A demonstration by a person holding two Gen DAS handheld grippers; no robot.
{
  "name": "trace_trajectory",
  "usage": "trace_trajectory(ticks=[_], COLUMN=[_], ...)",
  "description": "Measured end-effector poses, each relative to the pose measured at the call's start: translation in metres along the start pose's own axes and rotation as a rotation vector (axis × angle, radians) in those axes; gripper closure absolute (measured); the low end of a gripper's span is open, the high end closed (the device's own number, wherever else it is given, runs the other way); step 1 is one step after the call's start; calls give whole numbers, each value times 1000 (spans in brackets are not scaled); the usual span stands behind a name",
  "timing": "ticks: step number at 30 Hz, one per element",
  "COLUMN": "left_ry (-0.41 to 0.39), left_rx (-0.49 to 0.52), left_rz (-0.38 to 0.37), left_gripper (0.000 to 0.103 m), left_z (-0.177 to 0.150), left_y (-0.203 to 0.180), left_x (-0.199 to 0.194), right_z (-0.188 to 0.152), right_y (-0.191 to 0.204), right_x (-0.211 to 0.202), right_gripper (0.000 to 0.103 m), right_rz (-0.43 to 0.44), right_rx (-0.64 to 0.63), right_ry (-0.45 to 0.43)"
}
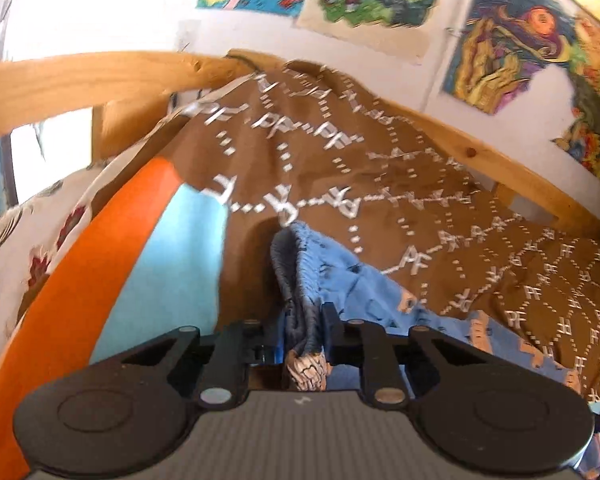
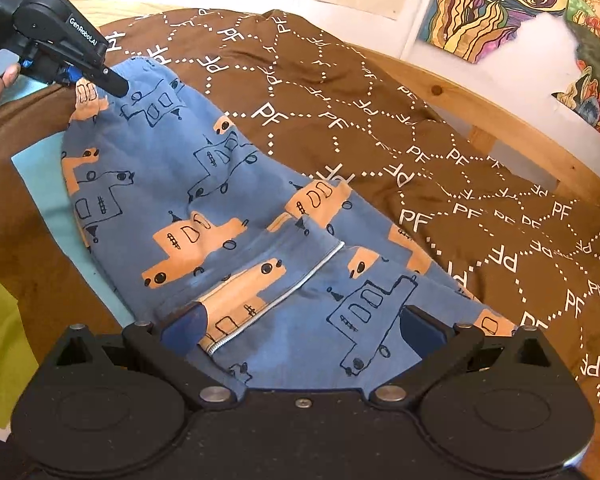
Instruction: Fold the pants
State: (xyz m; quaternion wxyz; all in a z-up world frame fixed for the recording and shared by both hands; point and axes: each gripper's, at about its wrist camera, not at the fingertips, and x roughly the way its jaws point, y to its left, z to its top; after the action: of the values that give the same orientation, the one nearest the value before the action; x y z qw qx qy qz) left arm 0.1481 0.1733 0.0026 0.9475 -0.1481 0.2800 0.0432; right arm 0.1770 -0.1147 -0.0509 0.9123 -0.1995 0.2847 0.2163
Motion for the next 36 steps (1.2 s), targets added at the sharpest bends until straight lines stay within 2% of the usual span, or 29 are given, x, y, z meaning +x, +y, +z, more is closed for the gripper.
trace_trajectory(ticks=[5, 12, 17, 24, 28, 31, 33, 35, 36], left_ry=[-19, -43, -26, 61, 128, 171, 199, 241, 249], left_rx=[-13, 124, 251, 418, 463, 518, 545, 561, 559], left_rz=[-120, -235, -310, -423, -495, -506, -481, -486, -493], left_gripper=[84, 84, 84, 84, 84, 83, 81, 75, 62], left_z=[10, 25, 20, -21, -55, -86, -103, -117, -121], left_y=[-14, -76, -135, -216, -250, -272, -280, -283, -282], left_x=[-20, -45, -51, -34, -12, 6, 17, 25, 25], right_z=[2, -7, -16, -42, -61, -75, -82, -88, -91], right_y=[-6, -33, -59, -95, -119, -133, -139, -142, -143], right_x=[-11, -33, -55, -81, -92, -99, -101, -103, -103], right_gripper=[1, 1, 1, 1, 1, 1, 1, 1, 1], right_rz=[-27, -91, -170, -314, -381, -419, -433, -435, -437], right_rx=[13, 65, 104, 96, 139, 181, 204, 215, 215], right_ry=[-33, -58, -92, -86, -48, -15, 5, 18, 24])
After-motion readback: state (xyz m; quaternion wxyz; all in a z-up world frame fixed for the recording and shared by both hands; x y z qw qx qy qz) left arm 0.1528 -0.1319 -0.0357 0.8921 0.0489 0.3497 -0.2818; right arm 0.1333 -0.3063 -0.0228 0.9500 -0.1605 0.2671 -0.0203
